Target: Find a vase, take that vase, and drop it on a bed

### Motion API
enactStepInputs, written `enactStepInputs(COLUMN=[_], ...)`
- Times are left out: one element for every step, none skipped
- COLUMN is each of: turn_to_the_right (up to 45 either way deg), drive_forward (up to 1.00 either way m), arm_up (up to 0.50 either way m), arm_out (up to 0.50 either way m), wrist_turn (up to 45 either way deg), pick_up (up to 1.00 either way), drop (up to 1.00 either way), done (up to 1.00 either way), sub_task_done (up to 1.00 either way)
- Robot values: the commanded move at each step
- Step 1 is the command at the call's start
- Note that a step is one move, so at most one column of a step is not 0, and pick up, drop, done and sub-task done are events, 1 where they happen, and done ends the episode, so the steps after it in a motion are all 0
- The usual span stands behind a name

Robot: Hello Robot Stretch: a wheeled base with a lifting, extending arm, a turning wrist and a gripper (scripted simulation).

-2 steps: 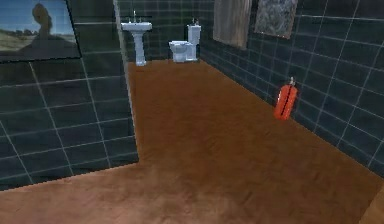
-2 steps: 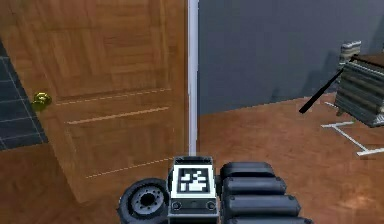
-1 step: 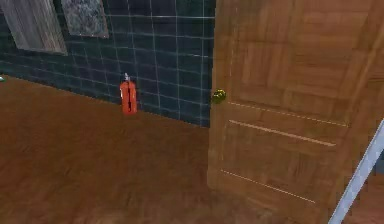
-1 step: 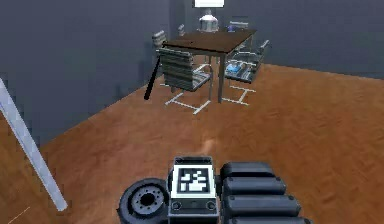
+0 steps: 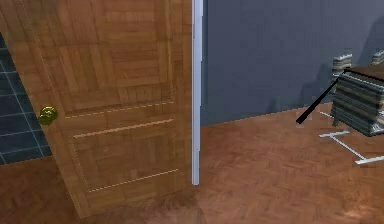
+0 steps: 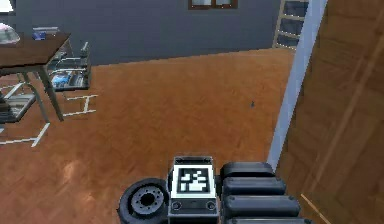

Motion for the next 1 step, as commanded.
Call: enactStepInputs(turn_to_the_right=[0.0], drive_forward=[0.05], arm_up=[0.00], arm_out=[0.00], wrist_turn=[0.0], pick_up=[0.00], drop=[0.00], done=[0.00], sub_task_done=[0.00])
